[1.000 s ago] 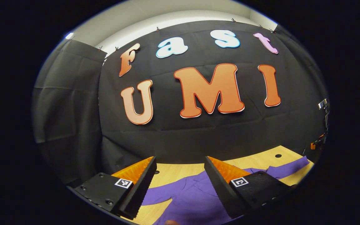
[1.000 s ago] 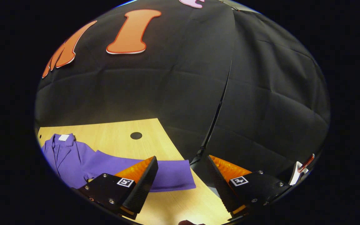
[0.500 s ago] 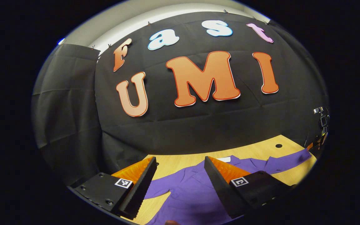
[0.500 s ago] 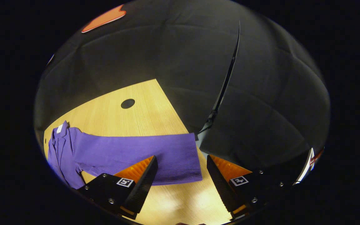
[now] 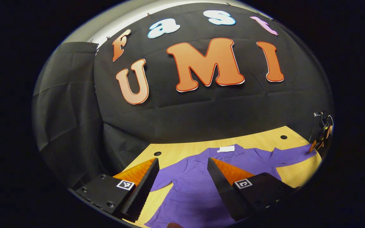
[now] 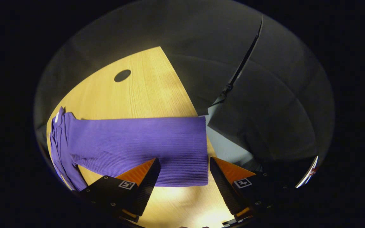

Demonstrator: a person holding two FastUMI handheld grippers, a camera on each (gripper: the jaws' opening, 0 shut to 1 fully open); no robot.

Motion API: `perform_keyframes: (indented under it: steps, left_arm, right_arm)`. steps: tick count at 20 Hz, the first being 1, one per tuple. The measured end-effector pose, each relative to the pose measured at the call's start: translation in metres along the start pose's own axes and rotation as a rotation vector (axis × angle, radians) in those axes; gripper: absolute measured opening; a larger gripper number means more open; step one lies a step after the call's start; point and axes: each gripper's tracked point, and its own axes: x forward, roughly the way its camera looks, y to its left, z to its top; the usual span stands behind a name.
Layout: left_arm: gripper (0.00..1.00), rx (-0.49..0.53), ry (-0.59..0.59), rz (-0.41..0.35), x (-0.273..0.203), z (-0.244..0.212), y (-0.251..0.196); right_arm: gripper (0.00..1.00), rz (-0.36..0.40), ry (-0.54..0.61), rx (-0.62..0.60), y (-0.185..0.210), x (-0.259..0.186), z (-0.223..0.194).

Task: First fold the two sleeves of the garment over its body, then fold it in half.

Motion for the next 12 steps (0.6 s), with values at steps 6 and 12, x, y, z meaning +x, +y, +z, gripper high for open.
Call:
perform_keyframes:
  steps: [6,12]
  left_arm:
    - [1.00,-0.010,0.060,-0.016,0.005,-0.016,-0.006]
    - [0.99,0.003,0.047,-0.011,0.001,-0.014,-0.006]
  right_arm:
    - [0.90,-0.006,0.043,0.042,0.000,-0.001,-0.001]
    - [0.36,0.007,0.037,0.020,0.017,-0.002,-0.003]
